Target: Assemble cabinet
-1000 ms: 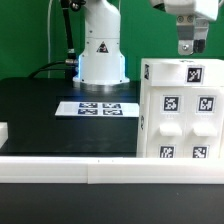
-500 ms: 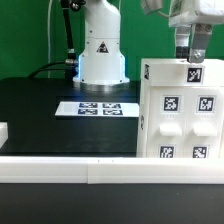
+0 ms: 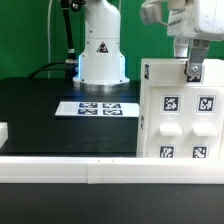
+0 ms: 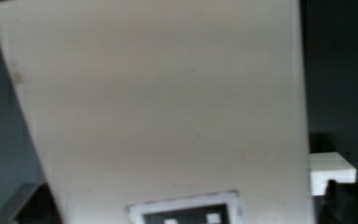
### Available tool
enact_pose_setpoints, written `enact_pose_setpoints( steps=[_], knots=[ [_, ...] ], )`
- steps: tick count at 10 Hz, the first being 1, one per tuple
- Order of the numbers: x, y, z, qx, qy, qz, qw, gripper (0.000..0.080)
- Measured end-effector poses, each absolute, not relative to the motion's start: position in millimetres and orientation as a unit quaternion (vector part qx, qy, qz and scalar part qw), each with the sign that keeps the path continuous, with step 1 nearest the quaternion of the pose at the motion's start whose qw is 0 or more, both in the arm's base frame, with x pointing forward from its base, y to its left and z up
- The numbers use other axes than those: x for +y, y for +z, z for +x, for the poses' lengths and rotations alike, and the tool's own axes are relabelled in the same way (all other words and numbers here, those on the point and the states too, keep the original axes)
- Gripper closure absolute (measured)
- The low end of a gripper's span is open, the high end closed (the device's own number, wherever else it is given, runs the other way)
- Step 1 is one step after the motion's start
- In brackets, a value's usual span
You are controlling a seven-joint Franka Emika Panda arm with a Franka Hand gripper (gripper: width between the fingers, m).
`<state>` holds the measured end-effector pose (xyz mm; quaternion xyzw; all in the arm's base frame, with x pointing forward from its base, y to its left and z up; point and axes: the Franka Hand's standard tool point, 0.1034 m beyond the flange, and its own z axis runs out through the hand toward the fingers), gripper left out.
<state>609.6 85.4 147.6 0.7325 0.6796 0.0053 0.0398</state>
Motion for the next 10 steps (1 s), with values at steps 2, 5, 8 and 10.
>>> enact_pose_setpoints(
  steps=[2, 5, 8, 10],
  knots=[
    [84.2, 147.7, 609.8, 0.676, 0.005, 0.736, 0.04, 0.0242],
    [82.9, 147.7, 609.9, 0.662, 0.006, 0.748, 0.04, 0.0242],
    [81.7, 147.5, 607.9, 0.574, 0.006, 0.818, 0.037, 0.0241],
    [80.0, 147.8, 604.0, 0.504, 0.0, 0.863, 0.032, 0.024]
  ],
)
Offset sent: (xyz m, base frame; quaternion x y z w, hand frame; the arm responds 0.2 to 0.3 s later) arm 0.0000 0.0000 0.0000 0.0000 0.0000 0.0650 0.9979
